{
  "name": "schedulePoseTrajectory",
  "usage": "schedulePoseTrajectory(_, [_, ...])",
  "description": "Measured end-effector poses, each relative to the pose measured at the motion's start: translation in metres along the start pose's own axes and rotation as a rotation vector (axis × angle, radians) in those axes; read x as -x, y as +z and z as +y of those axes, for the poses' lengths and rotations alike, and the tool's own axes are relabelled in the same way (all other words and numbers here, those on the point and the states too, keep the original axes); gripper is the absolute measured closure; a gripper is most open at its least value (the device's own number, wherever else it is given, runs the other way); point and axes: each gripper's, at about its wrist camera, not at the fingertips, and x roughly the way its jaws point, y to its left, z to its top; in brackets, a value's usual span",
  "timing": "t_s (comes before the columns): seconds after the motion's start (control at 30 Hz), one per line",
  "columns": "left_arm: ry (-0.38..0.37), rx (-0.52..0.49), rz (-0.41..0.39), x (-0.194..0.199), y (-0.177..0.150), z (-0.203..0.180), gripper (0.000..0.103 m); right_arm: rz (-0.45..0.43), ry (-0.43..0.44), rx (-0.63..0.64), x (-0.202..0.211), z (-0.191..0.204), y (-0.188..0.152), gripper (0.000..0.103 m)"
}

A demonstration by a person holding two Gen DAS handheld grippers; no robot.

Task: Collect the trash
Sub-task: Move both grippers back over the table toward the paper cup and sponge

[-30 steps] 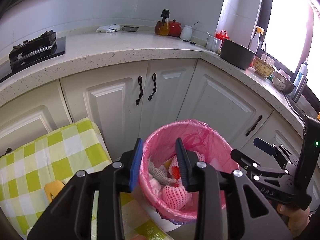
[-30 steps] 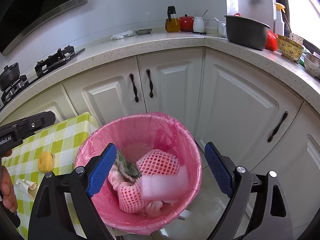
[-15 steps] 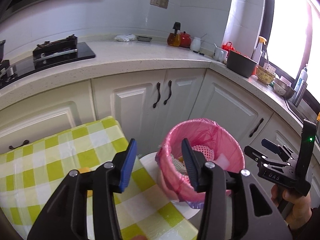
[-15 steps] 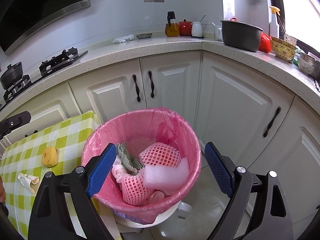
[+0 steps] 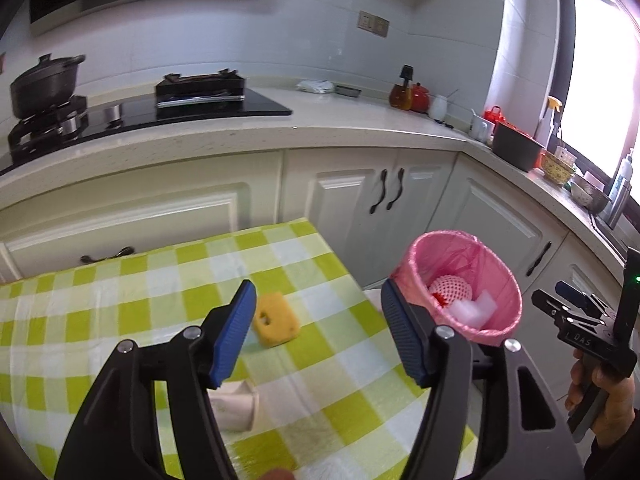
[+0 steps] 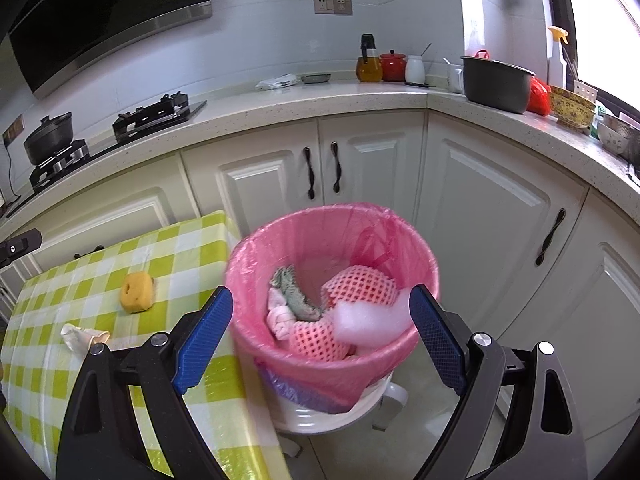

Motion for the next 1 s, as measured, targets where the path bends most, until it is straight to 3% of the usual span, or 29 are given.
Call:
schedulePoseTrajectory(0.37, [0.054, 0.117, 0.071, 0.008, -0.049, 0.075, 0.029, 0.079, 0.059, 0.029, -0.007, 0.049, -0.039, 0.018])
schedulePoseTrajectory(0.7, [0.084, 0.133, 0.176, -0.026, -0.098, 0.081, 0.007, 0.139, 0.092, 0.059, -0.017, 0.080, -0.061, 0.018])
schedulePoseTrajectory(1.0, [0.109, 0.115, 0.237, -0.056, -0.117, 0.084, 0.005, 0.165, 0.109, 0.094, -0.033, 0.102, -0.063, 0.018])
